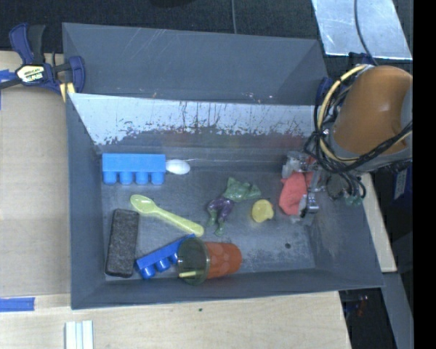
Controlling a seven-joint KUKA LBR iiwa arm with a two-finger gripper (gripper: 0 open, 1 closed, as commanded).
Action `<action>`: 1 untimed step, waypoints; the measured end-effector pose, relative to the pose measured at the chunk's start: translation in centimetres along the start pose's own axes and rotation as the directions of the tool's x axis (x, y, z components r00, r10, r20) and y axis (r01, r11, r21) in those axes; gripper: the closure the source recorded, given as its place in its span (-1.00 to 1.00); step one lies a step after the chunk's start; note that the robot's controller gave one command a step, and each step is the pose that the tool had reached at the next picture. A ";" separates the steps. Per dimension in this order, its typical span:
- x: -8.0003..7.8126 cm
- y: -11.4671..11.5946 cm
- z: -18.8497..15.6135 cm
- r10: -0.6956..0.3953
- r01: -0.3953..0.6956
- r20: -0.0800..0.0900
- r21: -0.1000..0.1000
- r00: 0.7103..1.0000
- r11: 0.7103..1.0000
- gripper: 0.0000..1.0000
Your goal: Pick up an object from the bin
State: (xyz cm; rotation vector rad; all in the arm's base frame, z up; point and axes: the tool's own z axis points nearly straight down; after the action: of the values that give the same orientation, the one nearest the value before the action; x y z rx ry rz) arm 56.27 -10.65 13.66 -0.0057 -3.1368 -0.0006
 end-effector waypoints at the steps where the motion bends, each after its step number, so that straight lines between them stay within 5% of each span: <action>1: -0.2 0.0 -0.5 -0.004 0.004 0.008 0.001 1.000 1.000 -1.00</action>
Offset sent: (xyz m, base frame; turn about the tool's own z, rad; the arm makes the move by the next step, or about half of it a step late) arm 0.0440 0.0567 -0.0666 -0.3885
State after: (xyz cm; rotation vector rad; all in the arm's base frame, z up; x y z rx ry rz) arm 56.48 -10.60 14.15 0.0001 -3.1452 0.0013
